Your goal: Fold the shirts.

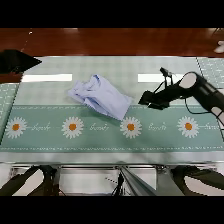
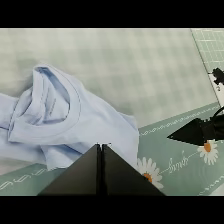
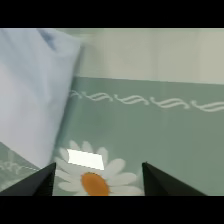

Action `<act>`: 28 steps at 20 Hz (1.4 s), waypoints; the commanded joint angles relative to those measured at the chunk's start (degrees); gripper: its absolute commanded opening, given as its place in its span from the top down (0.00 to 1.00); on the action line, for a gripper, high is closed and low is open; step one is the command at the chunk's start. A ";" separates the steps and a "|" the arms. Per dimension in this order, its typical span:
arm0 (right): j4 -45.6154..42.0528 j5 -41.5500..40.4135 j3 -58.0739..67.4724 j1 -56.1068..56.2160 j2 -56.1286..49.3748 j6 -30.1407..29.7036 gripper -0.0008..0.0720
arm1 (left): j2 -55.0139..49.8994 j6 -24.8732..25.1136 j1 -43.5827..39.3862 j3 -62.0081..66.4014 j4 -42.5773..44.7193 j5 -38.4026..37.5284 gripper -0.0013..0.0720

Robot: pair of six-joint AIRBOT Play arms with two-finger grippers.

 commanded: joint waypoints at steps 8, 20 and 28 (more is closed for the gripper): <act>36.37 -35.71 -12.39 16.24 -7.15 -4.31 0.26 | 0.02 -0.22 -0.04 -0.02 1.25 -0.26 0.96; 4.17 10.97 8.52 -9.29 19.76 -4.15 0.96 | -4.00 -0.20 -0.28 -0.20 1.22 0.04 0.96; -22.34 41.53 27.56 -40.54 32.74 -3.10 0.96 | -12.35 0.04 -10.27 -1.29 1.20 7.15 0.96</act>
